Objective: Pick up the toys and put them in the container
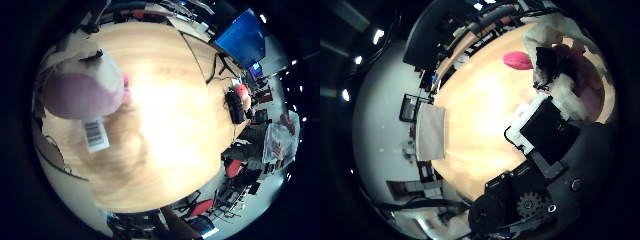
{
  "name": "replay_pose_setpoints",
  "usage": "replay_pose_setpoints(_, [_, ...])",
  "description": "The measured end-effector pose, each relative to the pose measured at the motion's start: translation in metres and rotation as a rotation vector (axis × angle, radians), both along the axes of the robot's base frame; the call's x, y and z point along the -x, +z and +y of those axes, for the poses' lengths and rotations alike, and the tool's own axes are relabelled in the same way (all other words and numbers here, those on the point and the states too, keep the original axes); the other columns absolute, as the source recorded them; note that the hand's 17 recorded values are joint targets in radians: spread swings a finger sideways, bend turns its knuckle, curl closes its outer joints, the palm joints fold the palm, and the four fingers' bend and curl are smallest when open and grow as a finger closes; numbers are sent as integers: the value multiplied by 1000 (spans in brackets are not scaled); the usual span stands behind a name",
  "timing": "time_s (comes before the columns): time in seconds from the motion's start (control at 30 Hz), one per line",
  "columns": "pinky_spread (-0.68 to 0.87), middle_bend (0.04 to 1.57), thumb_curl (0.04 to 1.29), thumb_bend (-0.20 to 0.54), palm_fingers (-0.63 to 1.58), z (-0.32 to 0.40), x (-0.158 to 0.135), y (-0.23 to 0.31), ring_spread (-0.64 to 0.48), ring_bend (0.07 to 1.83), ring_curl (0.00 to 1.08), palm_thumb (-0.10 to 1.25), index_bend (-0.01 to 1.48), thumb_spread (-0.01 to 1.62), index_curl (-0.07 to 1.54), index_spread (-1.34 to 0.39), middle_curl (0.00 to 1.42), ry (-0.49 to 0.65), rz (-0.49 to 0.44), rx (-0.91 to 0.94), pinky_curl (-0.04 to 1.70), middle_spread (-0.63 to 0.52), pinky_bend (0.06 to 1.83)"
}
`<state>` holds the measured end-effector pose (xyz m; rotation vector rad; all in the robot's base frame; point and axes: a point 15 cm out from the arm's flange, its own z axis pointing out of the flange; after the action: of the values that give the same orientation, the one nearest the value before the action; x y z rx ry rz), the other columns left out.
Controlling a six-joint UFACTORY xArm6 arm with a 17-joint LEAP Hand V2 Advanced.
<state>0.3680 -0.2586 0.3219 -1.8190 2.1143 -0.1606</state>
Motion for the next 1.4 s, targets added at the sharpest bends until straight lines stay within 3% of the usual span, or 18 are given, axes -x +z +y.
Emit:
replay_pose_setpoints(0.3, [-181,1116,911,111,802,45,5,130,-303,1471,855,1068,1130,1046,1083,-435,1224,72,-154,23,554,-499,1751])
replay_pose_setpoints(0.67, [-179,1122,974,87,806,134,4,242,-294,1452,893,1072,1148,1048,1095,-405,1263,213,-285,60,588,-473,1726])
replay_pose_setpoints(1.0, [-183,1128,1018,65,813,250,-3,272,-294,1432,918,1073,1143,1051,1099,-390,1274,386,-312,-9,615,-452,1700])
replay_pose_setpoints(1.4, [-188,1126,1064,42,826,388,-1,244,-295,1412,941,1074,1129,1049,1102,-381,1273,621,-200,-65,644,-430,1669])
